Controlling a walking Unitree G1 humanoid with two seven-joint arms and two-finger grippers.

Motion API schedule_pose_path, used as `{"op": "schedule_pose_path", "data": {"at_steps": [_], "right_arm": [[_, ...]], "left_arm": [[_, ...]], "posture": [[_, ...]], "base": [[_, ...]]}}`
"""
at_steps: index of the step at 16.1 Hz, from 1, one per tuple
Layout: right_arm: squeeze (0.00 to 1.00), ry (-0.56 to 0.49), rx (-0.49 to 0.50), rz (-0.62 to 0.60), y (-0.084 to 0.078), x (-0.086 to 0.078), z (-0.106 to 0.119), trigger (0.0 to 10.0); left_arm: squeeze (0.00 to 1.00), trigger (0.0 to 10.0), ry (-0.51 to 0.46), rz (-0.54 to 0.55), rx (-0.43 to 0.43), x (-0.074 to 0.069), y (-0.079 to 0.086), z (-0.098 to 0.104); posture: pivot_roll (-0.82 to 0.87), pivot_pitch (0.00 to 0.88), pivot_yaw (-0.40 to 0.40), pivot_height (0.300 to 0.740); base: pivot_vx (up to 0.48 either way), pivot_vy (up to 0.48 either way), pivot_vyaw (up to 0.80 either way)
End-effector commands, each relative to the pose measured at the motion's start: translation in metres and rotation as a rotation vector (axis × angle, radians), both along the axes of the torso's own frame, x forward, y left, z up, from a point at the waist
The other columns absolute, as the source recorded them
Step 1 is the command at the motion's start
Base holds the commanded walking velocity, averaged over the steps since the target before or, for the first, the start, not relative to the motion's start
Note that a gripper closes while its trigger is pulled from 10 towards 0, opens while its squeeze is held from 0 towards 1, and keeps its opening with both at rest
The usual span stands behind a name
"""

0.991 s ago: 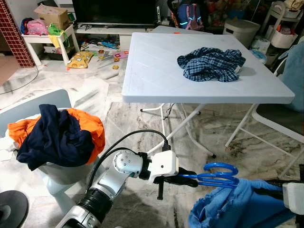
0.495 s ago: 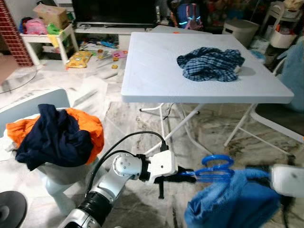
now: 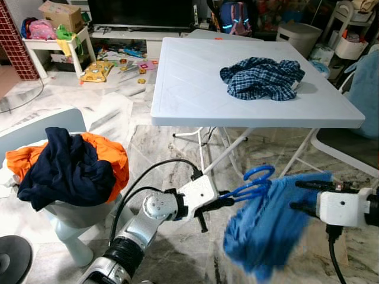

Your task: Hang hanger

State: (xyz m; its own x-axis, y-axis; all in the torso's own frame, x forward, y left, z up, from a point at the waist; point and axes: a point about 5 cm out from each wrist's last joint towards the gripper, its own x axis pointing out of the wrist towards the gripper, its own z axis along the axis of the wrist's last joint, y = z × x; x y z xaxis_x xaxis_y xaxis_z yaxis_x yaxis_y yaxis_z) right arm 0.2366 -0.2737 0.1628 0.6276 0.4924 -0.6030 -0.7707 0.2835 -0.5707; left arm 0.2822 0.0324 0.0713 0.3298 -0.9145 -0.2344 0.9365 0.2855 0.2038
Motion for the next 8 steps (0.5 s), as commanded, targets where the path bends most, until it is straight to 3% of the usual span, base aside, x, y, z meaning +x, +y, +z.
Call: {"op": "schedule_pose_path", "data": {"at_steps": [1, 3, 8], "right_arm": [[1.00, -0.059, -0.018, -0.042, -0.003, 0.007, 0.005, 10.0], [1.00, -0.133, -0.019, -0.124, -0.005, 0.014, 0.004, 10.0], [1.00, -0.194, 0.209, -0.396, 0.010, 0.016, -0.016, 10.0]], "left_arm": [[0.00, 0.0, -0.030, 0.038, -0.025, 0.008, -0.003, 0.010], [0.00, 0.0, -0.016, 0.075, -0.059, 0.013, -0.005, 0.014], [0.00, 0.0, -0.020, 0.114, -0.094, 0.019, -0.012, 0.021]], "posture": [[-0.04, 0.000, -0.064, 0.740], [-0.04, 0.000, -0.065, 0.740], [-0.04, 0.000, -0.059, 0.740]], "base": [[0.000, 0.000, 0.00], [0.000, 0.000, 0.00], [0.000, 0.000, 0.00]]}}
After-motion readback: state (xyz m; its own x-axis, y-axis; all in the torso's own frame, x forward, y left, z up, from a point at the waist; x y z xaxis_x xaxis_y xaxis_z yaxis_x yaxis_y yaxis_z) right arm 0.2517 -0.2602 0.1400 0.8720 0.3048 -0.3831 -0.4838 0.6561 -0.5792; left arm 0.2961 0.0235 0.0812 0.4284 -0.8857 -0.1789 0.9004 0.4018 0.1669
